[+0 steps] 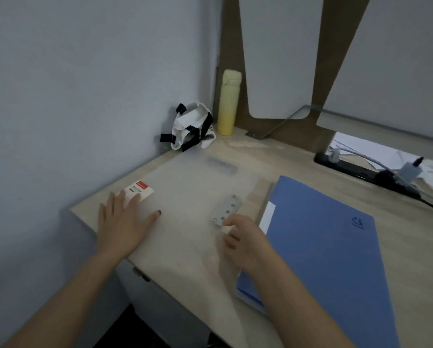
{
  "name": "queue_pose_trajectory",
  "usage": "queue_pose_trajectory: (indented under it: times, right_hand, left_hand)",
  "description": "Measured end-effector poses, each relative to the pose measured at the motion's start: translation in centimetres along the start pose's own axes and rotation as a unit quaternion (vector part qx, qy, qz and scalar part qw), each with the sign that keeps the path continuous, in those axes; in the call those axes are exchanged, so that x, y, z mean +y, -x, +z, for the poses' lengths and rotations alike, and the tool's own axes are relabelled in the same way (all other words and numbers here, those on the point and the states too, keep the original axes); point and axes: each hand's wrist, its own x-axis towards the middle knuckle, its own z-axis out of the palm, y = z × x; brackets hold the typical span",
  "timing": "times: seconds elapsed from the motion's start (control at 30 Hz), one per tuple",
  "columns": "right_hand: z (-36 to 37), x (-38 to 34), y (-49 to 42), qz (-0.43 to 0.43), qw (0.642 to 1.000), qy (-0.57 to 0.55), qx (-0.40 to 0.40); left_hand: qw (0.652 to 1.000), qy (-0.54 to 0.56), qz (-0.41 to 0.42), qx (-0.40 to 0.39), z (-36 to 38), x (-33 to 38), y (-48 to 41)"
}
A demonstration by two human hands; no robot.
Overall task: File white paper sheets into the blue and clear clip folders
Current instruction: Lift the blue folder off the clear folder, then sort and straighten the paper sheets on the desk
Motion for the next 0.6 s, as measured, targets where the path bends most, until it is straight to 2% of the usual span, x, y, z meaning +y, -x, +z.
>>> queue_pose_trajectory:
  times: [0.17, 0.4, 0.5, 0.6]
  right_hand:
    - [0.6, 0.7, -1.2, 0.013, 0.997, -0.071, 0.017]
    - [1.5, 1.1, -2.4, -0.019, 0.999, -0.007, 0.031]
    - [1.7, 1.6, -2.7, -0.092, 0.994, 0.022, 0.050]
    - [0.5, 1.2, -1.5, -0.190, 0.976, 0.092, 0.054]
  left_hand:
    - [0.999, 0.037, -0.027, -0.014, -1.2, -0.9, -0.5]
    - [0.994, 0.106, -0.025, 0.023, -1.7, -1.4, 0.0]
    - [0.988, 0.147, -0.005, 0.035, -1.3, -1.8, 0.8]
    - [0.956, 0.291, -0.017, 0.039, -1.7, -1.6, 1.9]
